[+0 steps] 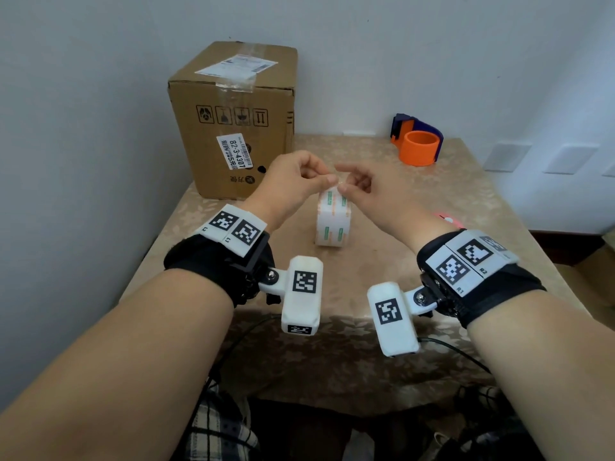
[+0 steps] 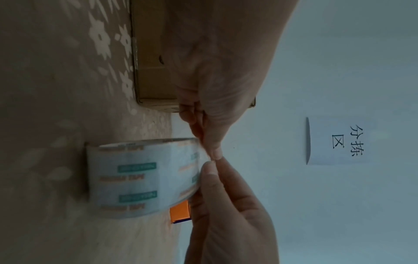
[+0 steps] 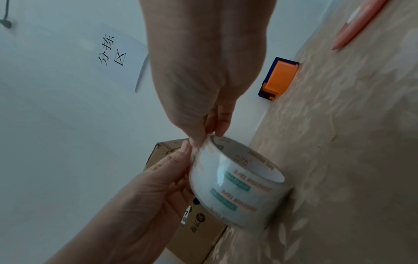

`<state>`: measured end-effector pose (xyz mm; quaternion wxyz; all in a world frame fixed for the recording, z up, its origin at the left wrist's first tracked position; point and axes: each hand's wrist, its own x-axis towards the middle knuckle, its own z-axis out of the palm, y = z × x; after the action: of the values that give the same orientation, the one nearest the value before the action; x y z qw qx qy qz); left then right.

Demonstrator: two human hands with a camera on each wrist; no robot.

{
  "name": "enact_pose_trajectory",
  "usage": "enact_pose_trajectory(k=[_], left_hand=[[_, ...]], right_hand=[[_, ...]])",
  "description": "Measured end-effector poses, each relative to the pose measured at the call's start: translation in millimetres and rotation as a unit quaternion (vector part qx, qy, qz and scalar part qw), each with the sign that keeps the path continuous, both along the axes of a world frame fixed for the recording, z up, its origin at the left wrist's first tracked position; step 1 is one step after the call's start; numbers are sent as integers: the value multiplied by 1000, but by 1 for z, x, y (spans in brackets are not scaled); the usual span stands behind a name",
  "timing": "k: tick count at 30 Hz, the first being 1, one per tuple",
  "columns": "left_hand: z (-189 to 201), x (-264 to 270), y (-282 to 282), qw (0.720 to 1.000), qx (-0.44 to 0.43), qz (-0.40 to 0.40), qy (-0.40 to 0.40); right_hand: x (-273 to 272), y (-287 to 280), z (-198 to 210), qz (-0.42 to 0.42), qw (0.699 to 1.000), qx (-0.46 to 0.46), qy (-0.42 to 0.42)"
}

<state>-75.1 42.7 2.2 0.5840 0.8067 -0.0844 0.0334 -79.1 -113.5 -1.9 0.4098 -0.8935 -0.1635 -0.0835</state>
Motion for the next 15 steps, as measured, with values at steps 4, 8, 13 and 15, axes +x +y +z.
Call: enact_pose_trajectory(k=[4,8,13,15], left_hand=[[2,-1,2,1000,4,-16,-13],[7,-4,3,999,-2,-47,-4],[10,-8,0,999,-39,11,-31],[9,-9,0,999,46,-15,-8]], right_hand=[[1,-3,4,15,999,-35,6],[1,-4,5,16,1000,-10,5],[4,-7,5,-49,998,-7,-48],[4,-11,3,-76,995,20,-55]])
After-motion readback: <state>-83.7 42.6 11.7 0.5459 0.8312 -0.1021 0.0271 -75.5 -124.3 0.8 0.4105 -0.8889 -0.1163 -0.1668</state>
